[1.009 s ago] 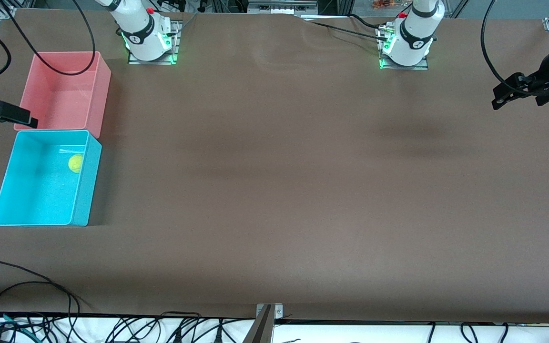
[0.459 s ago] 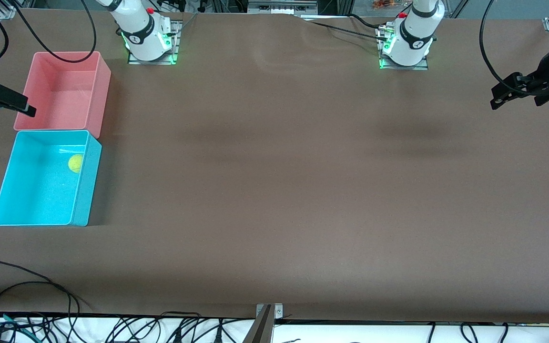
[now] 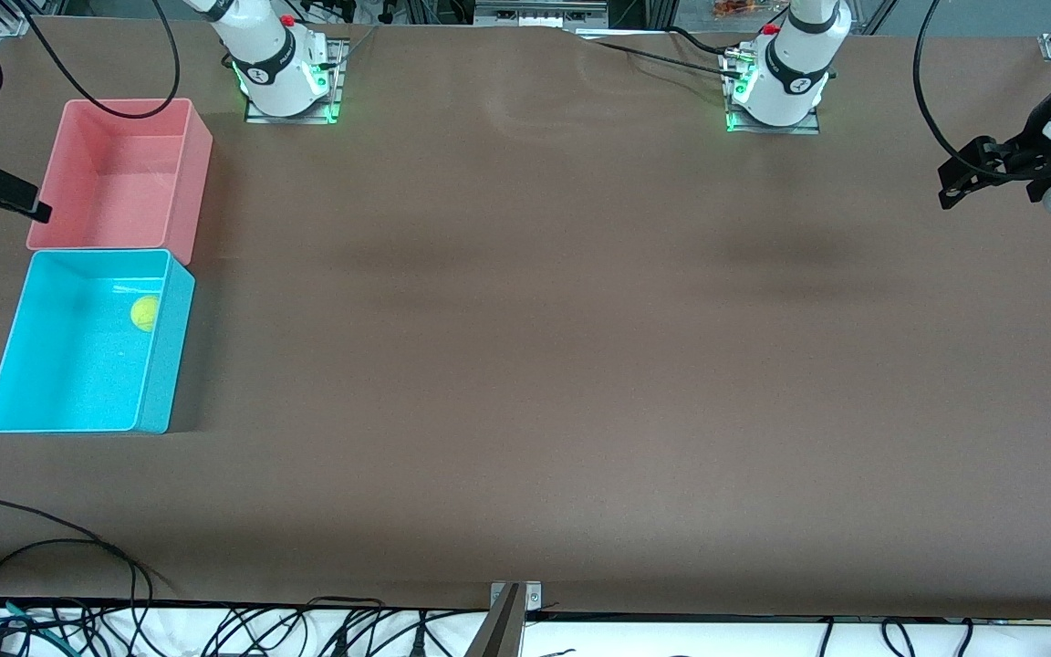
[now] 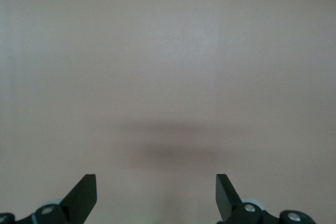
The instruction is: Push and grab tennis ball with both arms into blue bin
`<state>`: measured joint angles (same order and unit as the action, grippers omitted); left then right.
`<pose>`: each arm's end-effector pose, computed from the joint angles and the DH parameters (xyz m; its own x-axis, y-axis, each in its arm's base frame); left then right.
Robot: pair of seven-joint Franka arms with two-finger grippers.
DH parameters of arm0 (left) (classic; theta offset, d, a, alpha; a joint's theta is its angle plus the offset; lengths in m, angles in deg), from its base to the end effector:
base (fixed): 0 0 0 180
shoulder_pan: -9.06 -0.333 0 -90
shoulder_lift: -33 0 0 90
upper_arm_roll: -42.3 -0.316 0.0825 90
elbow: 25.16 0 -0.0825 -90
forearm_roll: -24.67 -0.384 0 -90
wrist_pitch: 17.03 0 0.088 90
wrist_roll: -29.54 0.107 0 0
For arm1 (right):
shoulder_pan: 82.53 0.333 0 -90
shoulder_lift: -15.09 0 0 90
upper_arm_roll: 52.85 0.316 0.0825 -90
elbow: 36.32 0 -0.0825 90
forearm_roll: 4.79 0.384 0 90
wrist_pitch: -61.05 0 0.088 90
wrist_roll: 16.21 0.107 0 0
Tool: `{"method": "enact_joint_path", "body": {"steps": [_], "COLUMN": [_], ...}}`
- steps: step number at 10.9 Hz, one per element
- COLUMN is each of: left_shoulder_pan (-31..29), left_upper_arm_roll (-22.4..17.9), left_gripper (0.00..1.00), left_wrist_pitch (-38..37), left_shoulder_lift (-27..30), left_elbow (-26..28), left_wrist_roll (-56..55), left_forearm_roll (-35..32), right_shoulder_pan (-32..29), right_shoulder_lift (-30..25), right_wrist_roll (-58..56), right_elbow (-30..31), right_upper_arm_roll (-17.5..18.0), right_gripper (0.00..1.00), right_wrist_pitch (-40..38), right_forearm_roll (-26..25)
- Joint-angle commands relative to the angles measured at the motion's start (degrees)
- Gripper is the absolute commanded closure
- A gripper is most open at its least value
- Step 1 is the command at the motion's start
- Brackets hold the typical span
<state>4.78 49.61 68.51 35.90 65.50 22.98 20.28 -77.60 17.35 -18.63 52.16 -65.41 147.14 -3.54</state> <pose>0.5304 -0.0213 0.6401 0.9973 0.0676 -0.0292 0.0648 -0.9941 -0.0868 0.5544 -0.0693 0.6098 0.9928 -0.0894 -0.0795 -0.0910 -0.9957 -0.0166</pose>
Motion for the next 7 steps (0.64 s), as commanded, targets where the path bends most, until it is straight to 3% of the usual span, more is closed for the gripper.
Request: {"method": "enact_joint_path", "body": {"steps": [1,7], "left_shoulder_pan": [0.1,-0.6], "left_upper_arm_roll": [0.3,-0.3], "left_gripper": [0.0,0.0], "left_wrist_pitch": [-1.3,-1.3], "left_shoulder_lift": [-0.4,-0.3], "left_elbow": [-1.5,-1.5], "left_wrist_roll": [-0.5,-0.4], "left_forearm_roll": [-1.5,-1.4], "right_shoulder_pan": [0.0,-1.6], "right_shoulder_lift": [-1.5,-1.5], "right_wrist_roll": [-0.3,-0.1], "right_elbow": [-1.9,-2.5], "right_upper_arm_roll": [-0.5,3.3], "right_gripper": [0.0,0.0], "right_wrist_pitch": [-1.7,0.9], "right_forearm_roll": [-2.0,-5.0]}}
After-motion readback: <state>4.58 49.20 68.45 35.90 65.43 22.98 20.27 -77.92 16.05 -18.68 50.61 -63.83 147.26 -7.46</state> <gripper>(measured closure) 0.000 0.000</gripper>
